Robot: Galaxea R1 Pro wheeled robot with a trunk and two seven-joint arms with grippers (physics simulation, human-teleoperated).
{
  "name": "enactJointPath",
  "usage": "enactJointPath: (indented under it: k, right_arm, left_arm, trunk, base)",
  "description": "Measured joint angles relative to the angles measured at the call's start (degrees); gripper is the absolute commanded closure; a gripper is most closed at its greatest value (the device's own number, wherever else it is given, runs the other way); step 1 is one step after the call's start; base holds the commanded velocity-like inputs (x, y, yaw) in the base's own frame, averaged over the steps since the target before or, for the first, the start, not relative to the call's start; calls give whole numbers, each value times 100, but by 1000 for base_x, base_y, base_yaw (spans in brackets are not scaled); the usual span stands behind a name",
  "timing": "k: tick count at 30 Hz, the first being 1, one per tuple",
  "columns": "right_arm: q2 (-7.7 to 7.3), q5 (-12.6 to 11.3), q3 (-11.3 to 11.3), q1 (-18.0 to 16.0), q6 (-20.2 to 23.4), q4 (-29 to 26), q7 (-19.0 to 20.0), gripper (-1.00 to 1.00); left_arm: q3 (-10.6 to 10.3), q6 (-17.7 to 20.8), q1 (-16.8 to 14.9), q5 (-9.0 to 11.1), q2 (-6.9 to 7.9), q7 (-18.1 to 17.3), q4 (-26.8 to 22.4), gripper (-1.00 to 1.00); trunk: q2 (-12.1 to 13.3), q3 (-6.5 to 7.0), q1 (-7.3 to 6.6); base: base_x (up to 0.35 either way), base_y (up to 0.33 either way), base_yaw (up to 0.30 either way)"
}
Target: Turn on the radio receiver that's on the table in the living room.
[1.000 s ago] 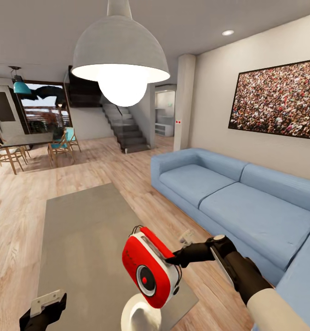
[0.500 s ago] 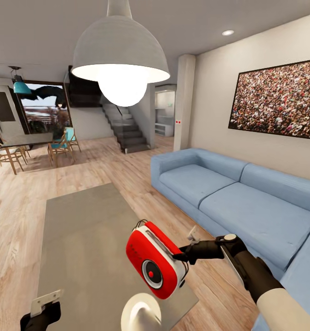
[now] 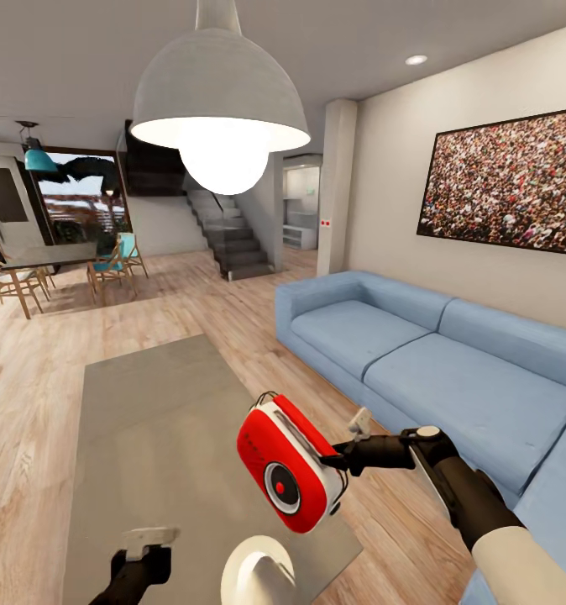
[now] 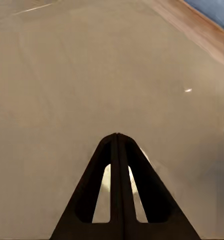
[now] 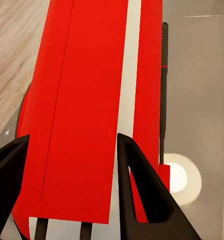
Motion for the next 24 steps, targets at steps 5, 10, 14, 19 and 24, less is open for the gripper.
enactJointPath:
  k: [5, 10, 14, 19, 24]
  right_arm:
    - [0, -10, -31, 1, 1, 0, 36, 100]
    - [0, -11, -27, 0, -7, 0, 86, 100]
    - [0, -4, -26, 0, -11, 0, 81, 100]
    - [0, -1, -26, 0, -11, 8, 65, 100]
    - [0, -1, -21, 0, -10, 9, 60, 100]
  left_arm:
    - [-994, 670, -2, -51, -149, -58, -792, 100]
    - [-1439, 955, -85, -1252, -819, -191, -1010, 100]
    - [-1495, 1116, -129, -3209, -1407, -447, -1135, 100]
    - [-1498, 1138, -132, -3441, -1407, -489, -1365, 100]
    - [-1503, 1147, -132, -3464, -1407, -495, -1439, 100]
  trunk:
    - [0, 0, 0]
    - [0, 0, 0]
    - [0, 0, 0]
    - [0, 0, 0]
    - [0, 0, 0]
  base:
    - [0, 0, 0]
    - [0, 0, 0]
    - [0, 0, 0]
    - [0, 0, 0]
    - [0, 0, 0]
